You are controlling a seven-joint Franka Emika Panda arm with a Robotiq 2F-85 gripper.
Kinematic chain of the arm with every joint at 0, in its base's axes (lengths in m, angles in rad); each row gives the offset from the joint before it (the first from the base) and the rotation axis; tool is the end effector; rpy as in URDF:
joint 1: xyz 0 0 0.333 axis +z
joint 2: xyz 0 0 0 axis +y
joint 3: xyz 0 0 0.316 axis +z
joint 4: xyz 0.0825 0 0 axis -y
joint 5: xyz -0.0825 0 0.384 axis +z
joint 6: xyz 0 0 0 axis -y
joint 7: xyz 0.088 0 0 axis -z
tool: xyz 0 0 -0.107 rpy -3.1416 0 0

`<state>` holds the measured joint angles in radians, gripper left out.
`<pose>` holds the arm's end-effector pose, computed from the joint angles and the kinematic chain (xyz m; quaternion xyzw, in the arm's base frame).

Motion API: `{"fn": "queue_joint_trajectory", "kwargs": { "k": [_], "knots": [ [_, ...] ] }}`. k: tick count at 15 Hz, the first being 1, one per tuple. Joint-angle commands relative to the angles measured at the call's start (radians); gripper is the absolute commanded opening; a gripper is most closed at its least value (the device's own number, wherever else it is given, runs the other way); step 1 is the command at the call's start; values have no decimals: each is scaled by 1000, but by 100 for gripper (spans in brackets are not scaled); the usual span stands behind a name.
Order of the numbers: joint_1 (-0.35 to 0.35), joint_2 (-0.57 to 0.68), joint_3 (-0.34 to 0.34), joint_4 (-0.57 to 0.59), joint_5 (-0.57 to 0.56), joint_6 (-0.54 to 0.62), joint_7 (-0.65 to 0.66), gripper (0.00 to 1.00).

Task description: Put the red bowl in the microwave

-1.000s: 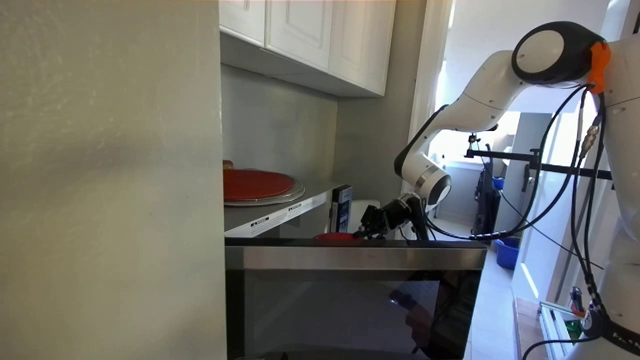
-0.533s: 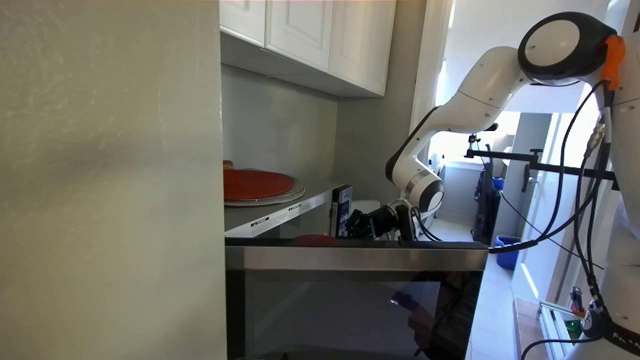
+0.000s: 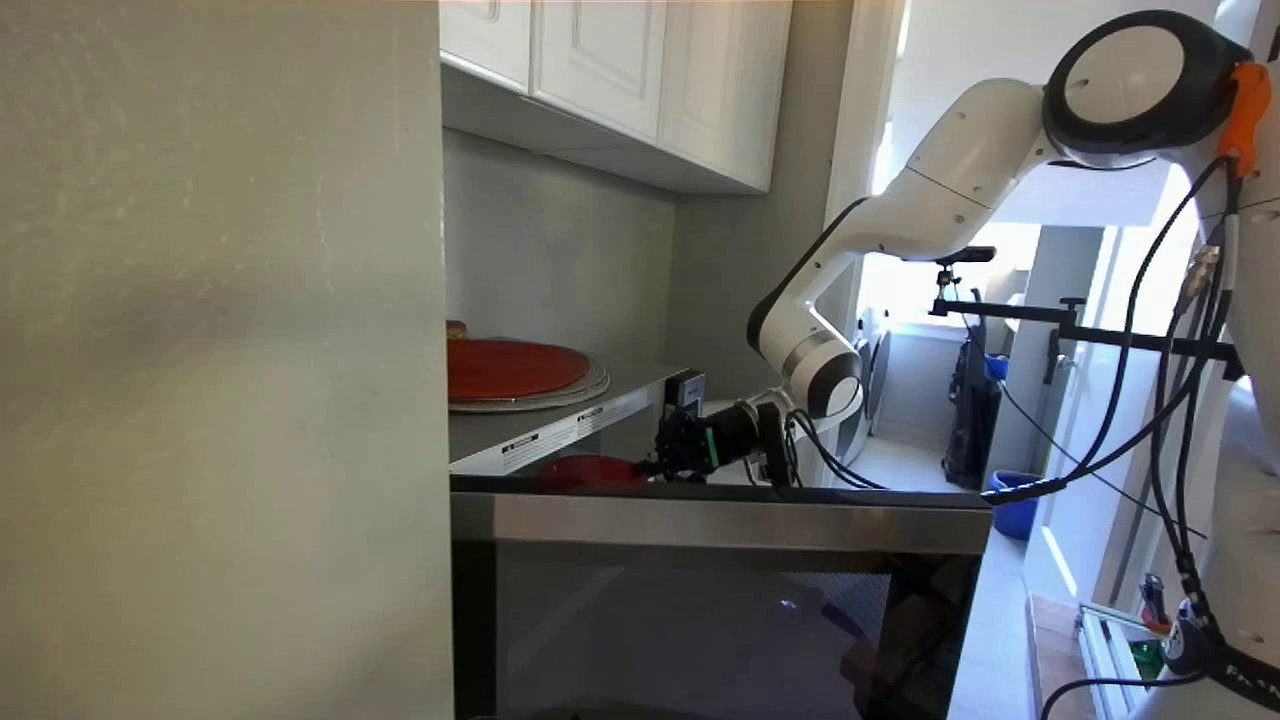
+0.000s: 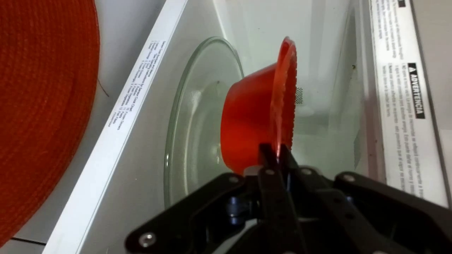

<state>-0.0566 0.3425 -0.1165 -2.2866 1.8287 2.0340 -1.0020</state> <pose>0.5199 -0.0371 0.2046 -0.7664 0.2604 -0.1706 0.5620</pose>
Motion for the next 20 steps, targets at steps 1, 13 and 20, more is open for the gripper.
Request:
{"fn": "queue_joint_trajectory", "kwargs": {
  "k": [1, 13, 20],
  "knots": [
    [2, 0, -5, 1, -3, -2, 3, 5],
    [59, 157, 40, 155, 81, 44, 1, 1],
    [92, 268, 41, 276, 115, 107, 5, 1]
  ]
}}
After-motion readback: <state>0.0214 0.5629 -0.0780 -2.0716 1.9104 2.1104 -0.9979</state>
